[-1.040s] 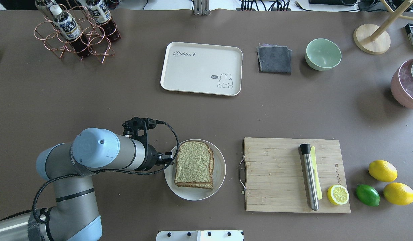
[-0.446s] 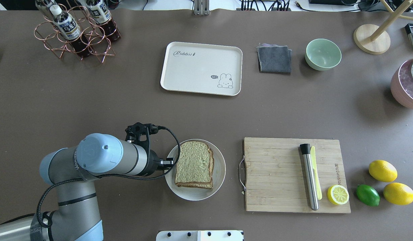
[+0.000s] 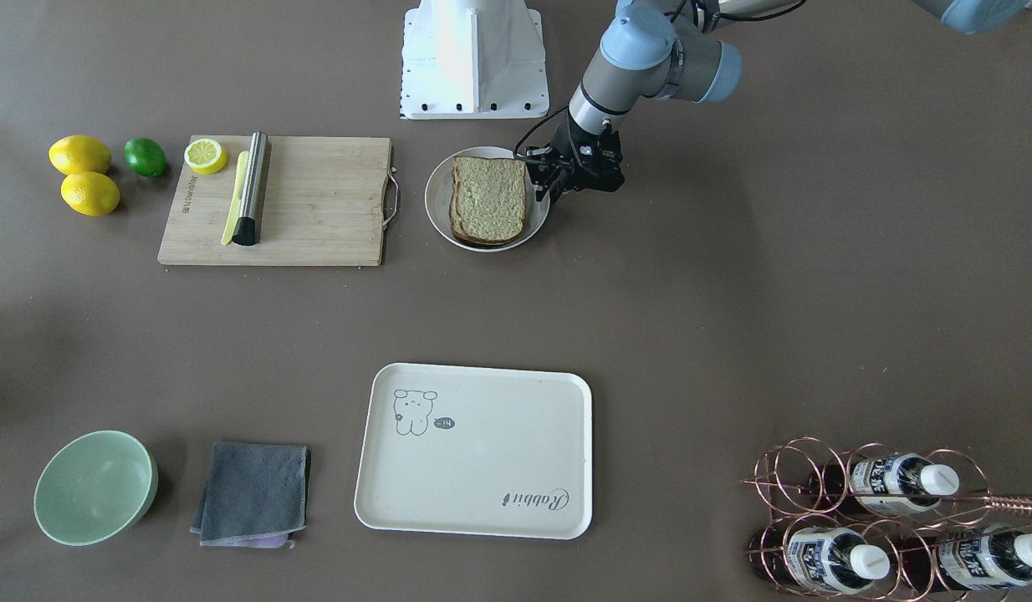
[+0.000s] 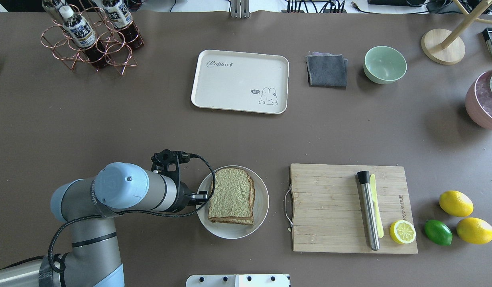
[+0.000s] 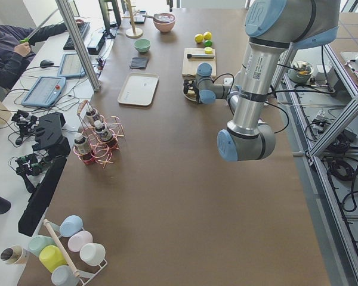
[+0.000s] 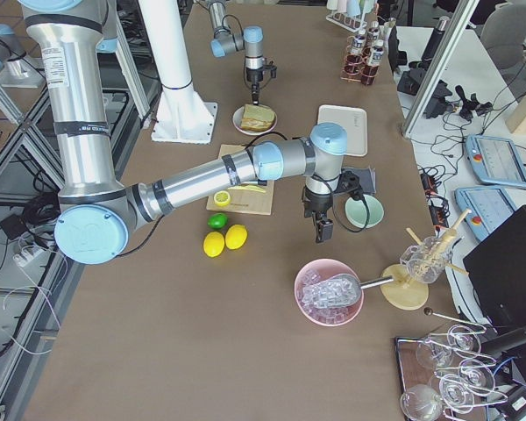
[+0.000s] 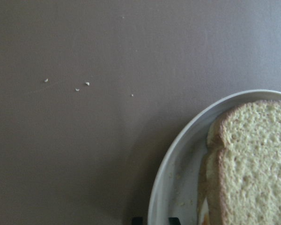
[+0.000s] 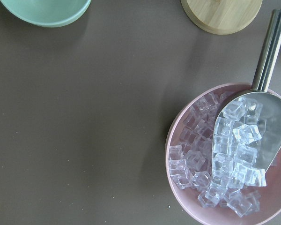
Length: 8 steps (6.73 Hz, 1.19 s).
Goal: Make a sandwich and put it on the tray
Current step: 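Grasp the white plate rim nearest the left gripper, then carry the plate with the sandwich onto the cream Rabbit tray with the left gripper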
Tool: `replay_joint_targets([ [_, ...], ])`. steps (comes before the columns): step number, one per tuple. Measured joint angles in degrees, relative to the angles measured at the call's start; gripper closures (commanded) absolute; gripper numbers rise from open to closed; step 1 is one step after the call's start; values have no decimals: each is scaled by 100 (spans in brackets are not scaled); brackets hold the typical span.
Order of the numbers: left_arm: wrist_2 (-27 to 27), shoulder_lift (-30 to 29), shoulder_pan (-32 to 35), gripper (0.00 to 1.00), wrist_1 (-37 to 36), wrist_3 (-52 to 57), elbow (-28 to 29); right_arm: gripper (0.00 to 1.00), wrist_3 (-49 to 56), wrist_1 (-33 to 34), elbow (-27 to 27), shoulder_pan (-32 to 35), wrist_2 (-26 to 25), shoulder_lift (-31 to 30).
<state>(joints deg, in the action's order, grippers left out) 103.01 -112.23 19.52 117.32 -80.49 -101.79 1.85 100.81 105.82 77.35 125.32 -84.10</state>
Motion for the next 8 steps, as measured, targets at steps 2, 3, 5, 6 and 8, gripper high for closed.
replay_joint_targets([
  [2,1,-8,0,100,-3,8,20,0,0,0,-5,-1,-7,4],
  [3,15,-23,11,100,-8,15,18,0,0,0,-4,-1,-12,5],
  [5,54,-117,211,100,4,208,8,0,-2,0,-8,-1,-23,-3],
  [6,105,-213,446,100,-4,359,25,0,-6,0,-9,1,-25,-7],
  [8,517,-571,1084,100,-8,636,399,0,-17,0,-9,5,-31,-10],
])
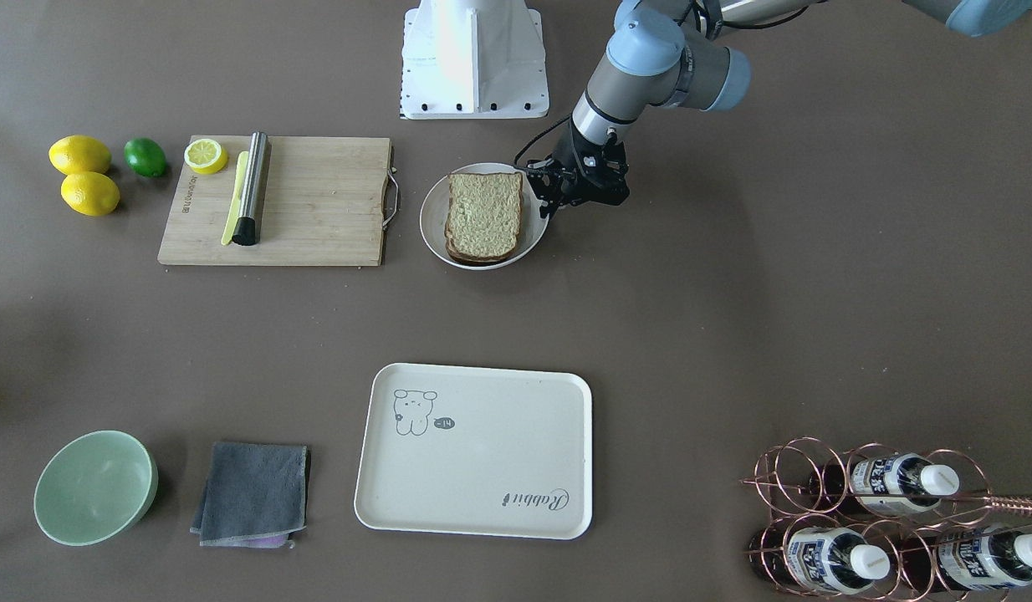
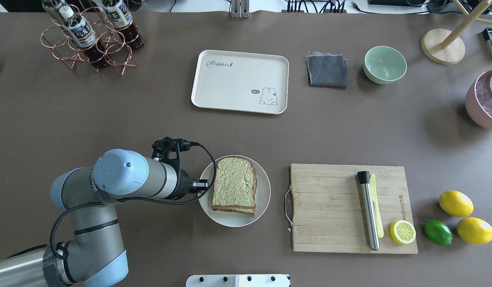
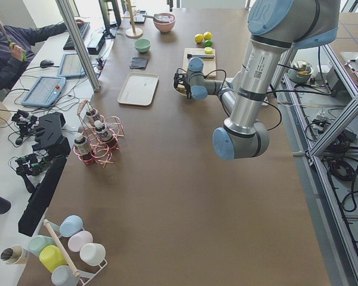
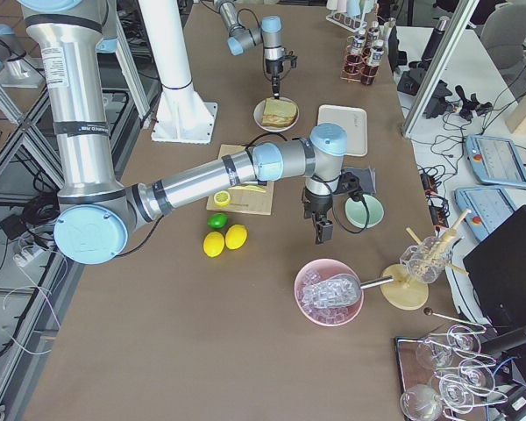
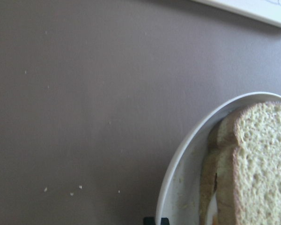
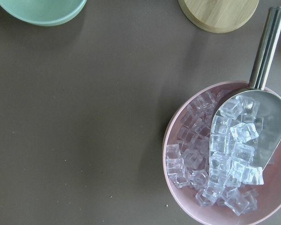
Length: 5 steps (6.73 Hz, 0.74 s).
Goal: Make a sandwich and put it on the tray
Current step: 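Carry the plate with the sandwich onto the cream Rabbit tray with the left gripper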
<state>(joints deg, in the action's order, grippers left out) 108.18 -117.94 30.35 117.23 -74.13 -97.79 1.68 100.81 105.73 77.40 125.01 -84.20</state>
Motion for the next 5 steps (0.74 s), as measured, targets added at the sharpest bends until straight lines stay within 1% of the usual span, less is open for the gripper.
replay_joint_targets([
  [1,180,-238,318,100,3,164,331,0,-8,0,0,-2,-2,0],
  [2,413,-580,690,100,28,333,835,0,-17,0,0,-5,-2,2],
  [3,552,-930,993,100,234,438,1453,0,-24,0,0,-6,-3,6],
  [5,719,-1665,1433,100,873,531,2850,0,-33,-2,0,-6,-5,11],
])
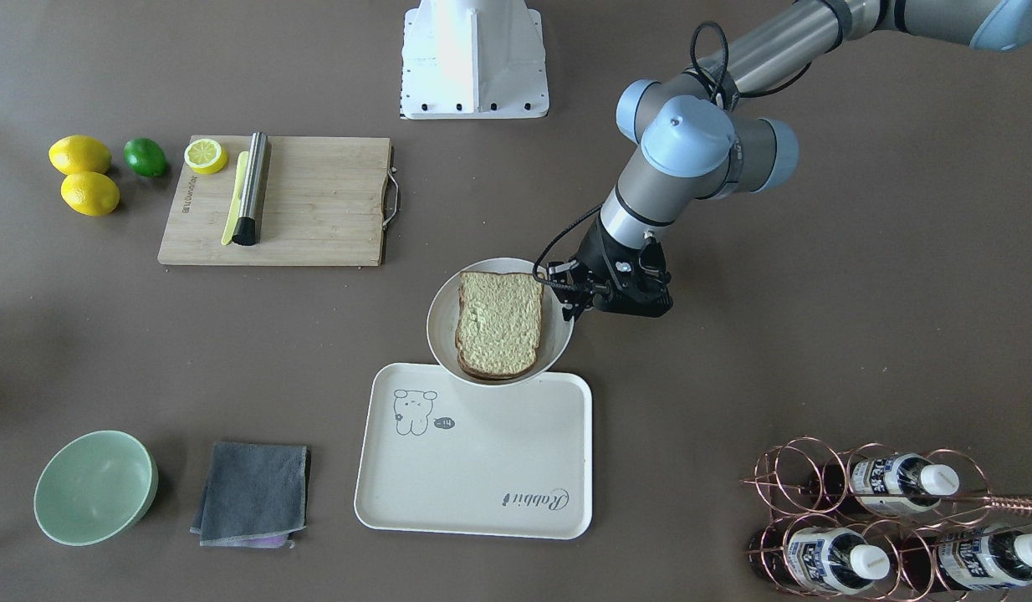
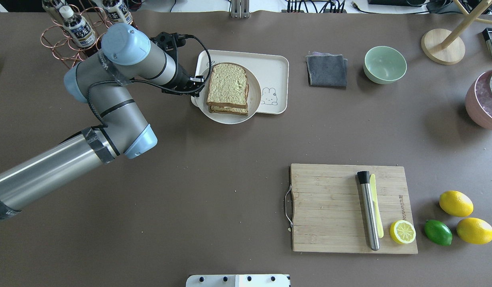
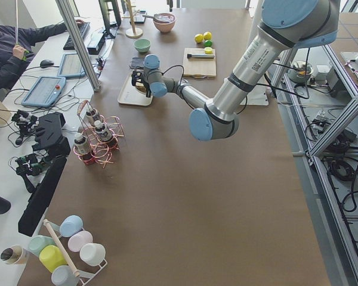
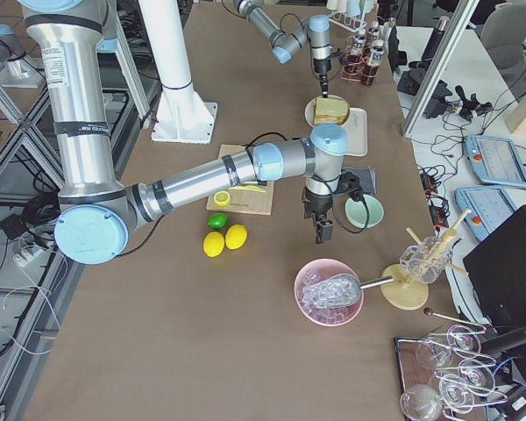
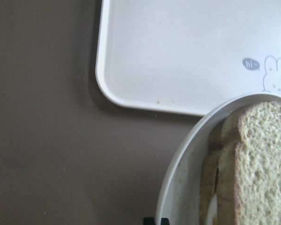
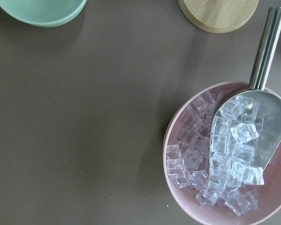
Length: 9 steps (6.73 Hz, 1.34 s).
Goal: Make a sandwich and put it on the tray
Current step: 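Carry the plate with the sandwich onto the cream Rabbit tray with the left gripper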
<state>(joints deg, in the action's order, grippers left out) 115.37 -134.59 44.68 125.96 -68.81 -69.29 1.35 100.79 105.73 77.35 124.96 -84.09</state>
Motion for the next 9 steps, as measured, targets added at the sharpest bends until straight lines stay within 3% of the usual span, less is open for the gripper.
replay_joint_targets([
  [2,60,-729,201,100,134,12,995,0,-3,-6,0,5,-6,5],
  [3,42,-908,201,100,146,10,1229,0,-3,-6,0,8,-6,5],
  [9,-337,-859,-124,100,171,-17,1112,0,-7,-20,-222,11,-8,-233],
])
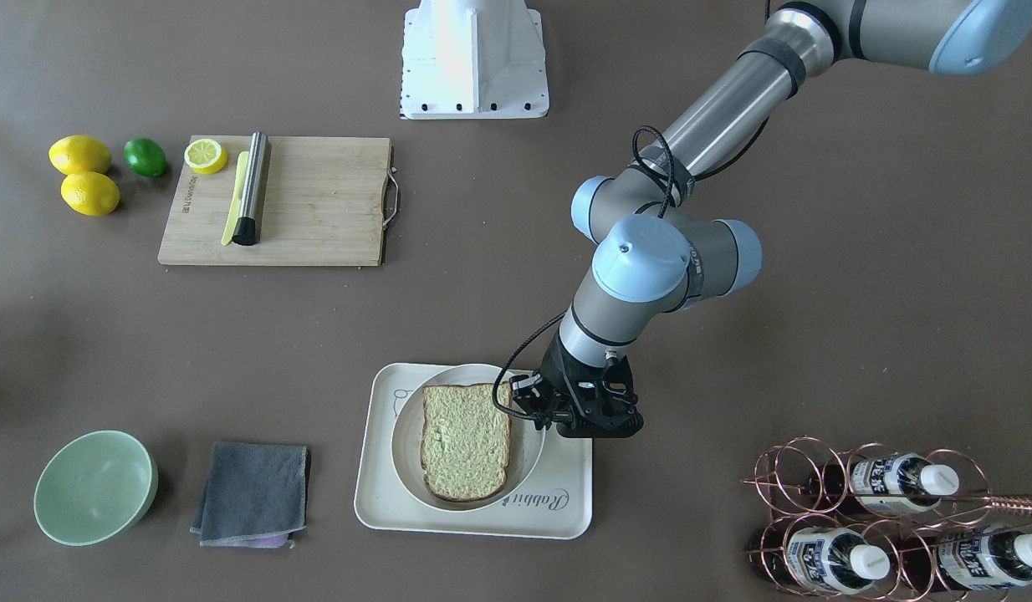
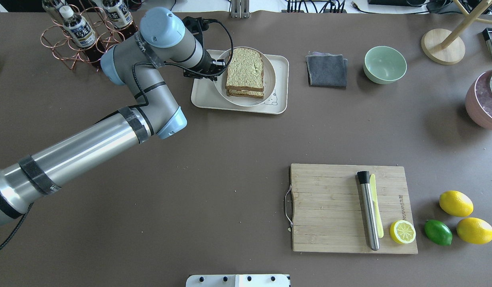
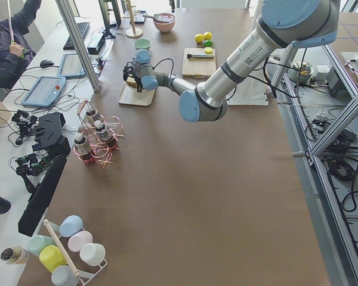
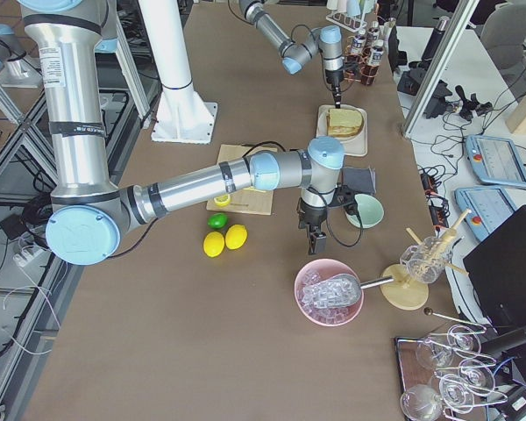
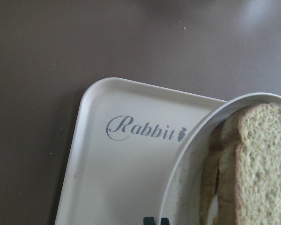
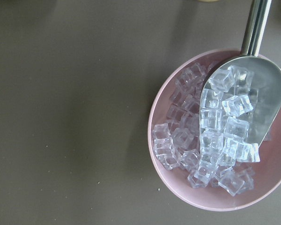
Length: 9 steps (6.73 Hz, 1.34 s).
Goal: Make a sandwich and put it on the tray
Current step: 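Carry the plate with the sandwich onto the cream Rabbit tray with the left gripper, then lower the plate onto the tray and open the left gripper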
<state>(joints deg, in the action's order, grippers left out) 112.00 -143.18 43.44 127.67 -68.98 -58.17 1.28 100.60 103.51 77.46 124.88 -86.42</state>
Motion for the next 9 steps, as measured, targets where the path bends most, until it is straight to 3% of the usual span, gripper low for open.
replay_joint_targets([
  [1,-2,18,-5,100,2,12,-16,0,-5,-8,-116,3,12,-22],
  [2,-5,23,-4,92,3,20,-17,0,-12,-10,-200,5,18,-32],
  [3,-33,26,-4,63,1,24,-19,0,-21,-9,-295,25,83,-38],
  [4,-74,27,-3,25,-3,25,-19,0,-24,-11,-471,109,302,-32],
  [5,-104,27,1,3,-5,25,-19,0,-24,-13,-681,270,612,-15],
  [9,-98,134,142,3,-35,22,-328,0,-11,6,-948,1084,896,-54],
])
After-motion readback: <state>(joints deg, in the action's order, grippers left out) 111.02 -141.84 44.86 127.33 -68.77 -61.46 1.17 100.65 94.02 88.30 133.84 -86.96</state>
